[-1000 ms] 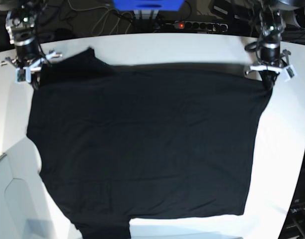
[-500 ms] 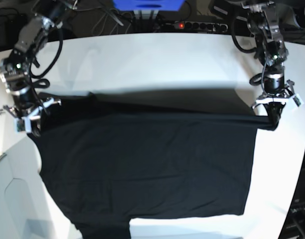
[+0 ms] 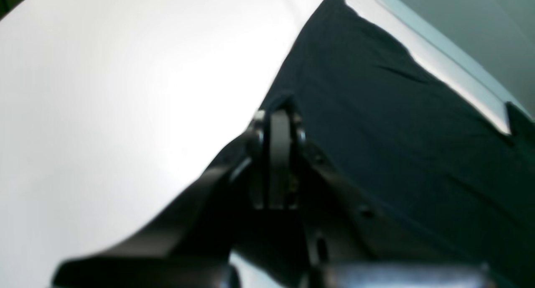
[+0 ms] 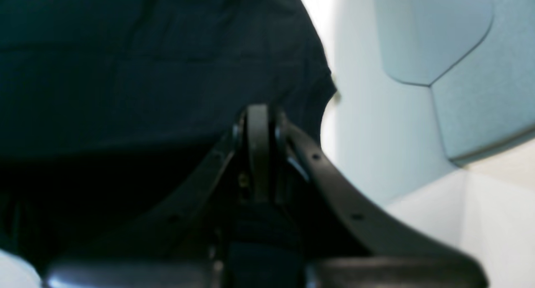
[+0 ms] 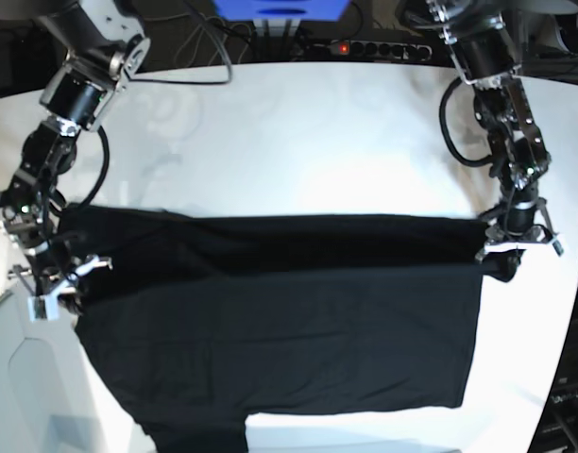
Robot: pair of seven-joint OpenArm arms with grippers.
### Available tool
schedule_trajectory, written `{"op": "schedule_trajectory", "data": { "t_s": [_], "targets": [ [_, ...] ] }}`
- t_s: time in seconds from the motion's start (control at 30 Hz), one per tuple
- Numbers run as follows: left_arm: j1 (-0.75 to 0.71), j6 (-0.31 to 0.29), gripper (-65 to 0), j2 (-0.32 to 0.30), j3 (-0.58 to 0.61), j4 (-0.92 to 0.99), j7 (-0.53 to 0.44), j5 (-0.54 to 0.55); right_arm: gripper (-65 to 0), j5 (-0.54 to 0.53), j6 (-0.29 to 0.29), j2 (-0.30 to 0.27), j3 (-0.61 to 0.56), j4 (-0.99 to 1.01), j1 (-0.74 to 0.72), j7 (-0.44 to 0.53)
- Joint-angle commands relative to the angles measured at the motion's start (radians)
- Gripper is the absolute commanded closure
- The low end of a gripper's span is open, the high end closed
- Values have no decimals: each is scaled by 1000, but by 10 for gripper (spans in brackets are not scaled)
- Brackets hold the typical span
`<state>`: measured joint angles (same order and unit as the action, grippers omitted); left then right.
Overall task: Fold the T-shirt properly
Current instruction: 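Lift the gripped edge and fold it over the shirt body, then release and move both grippers along the shirt sides to the fold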
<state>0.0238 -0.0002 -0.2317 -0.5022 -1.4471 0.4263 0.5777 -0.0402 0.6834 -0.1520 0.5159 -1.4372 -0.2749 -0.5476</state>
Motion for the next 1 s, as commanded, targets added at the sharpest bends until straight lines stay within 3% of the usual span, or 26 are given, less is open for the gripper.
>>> {"op": "schedule_trajectory", "data": {
  "t_s": [0.0, 0.23, 0.6, 0.97],
  "targets": [
    [21, -4, 0, -13, -5, -5, -19, 3, 0, -16, 2, -11, 0, 2, -39, 30],
    [48, -4, 0, -18, 50, 62, -22, 3, 0, -16, 2, -39, -64, 160, -152, 36],
    [67, -4, 0, -18, 55, 72, -22, 3, 0, -16, 2, -74, -76, 365, -254, 153],
    [69, -4, 0, -18, 52, 73, -24, 3, 0, -16, 2, -80, -119, 392, -304, 156]
  ]
}}
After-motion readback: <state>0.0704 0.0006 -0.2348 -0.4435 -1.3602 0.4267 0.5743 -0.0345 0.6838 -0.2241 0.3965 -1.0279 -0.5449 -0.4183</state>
